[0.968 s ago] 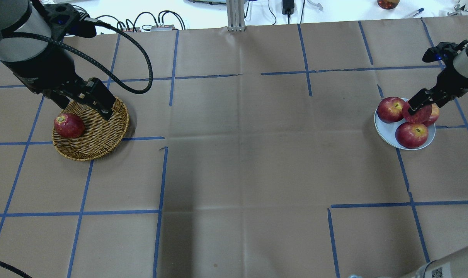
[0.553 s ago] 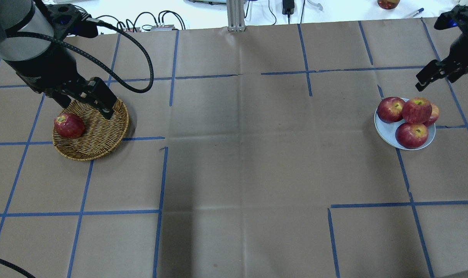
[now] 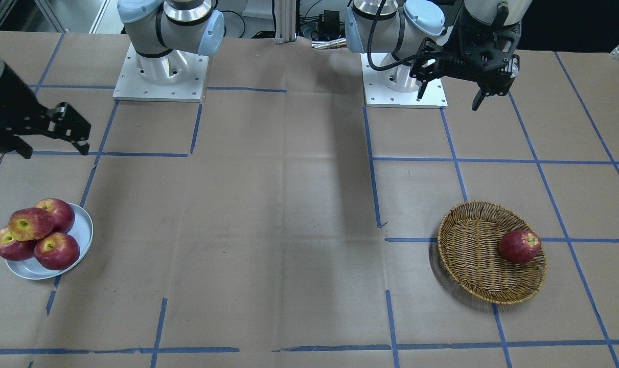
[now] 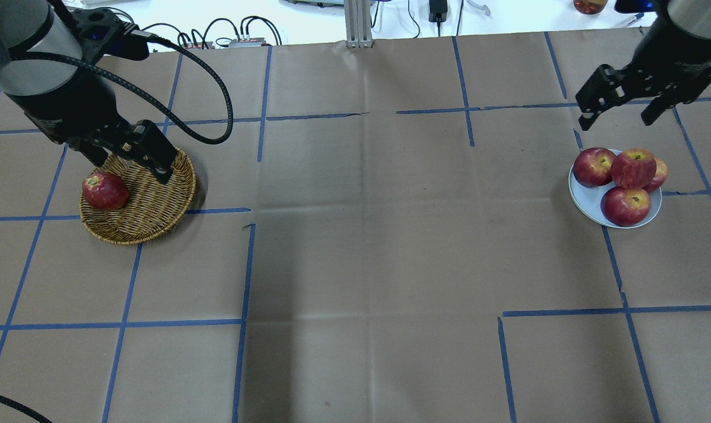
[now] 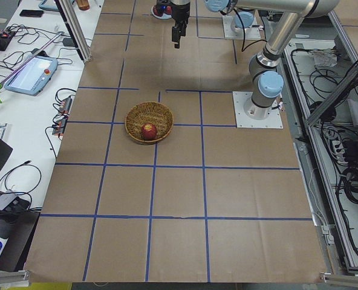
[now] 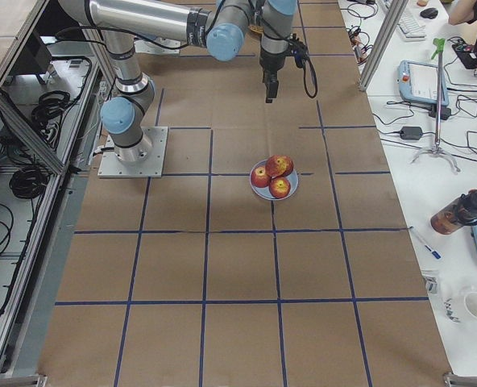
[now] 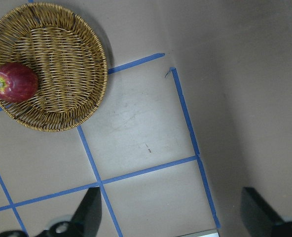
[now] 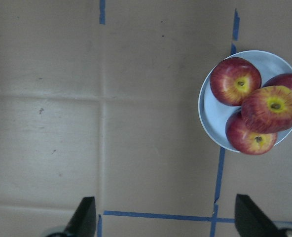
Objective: Transfer apple from basket to plate
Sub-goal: 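Open the right gripper and lift it away from the plate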
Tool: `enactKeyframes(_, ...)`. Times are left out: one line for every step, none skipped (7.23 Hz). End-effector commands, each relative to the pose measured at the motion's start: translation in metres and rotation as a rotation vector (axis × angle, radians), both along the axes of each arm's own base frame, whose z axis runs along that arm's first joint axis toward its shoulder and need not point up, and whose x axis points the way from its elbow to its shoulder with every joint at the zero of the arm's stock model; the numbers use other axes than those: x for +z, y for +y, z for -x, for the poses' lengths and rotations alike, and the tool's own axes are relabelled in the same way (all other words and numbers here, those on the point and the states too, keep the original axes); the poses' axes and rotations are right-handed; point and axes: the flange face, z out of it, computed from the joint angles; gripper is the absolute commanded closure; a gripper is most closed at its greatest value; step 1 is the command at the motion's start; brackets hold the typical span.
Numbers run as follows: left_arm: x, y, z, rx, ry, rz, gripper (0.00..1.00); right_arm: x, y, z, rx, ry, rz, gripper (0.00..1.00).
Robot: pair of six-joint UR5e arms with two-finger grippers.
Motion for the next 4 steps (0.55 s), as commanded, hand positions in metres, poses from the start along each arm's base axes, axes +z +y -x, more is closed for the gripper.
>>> enactKeyframes(-0.0038, -0.0036, -0.0003, 0.001, -0.001, 0.0, 0.01, 0.0087, 0.0253, -0.0816, -0.041, 0.012, -0.004, 0.0)
enactKeyframes(-0.0038, -0.0036, -0.0003, 0.001, -0.001, 0.0, 0.01, 0.0034, 0.0231, -0.0781, -0.032, 0.012, -0.016, 0.0)
enactKeyframes(-0.0038, -0.0036, -0.0003, 0.001, -0.001, 0.0, 0.01, 0.0063, 0.026, -0.0798, -0.023, 0.01, -0.01, 0.0)
enactKeyframes(-0.0038, -0.0042, -0.0004, -0.001, 0.0, 0.0, 0.01, 0.0064, 0.0255, -0.0782, -0.024, 0.012, -0.008, 0.0)
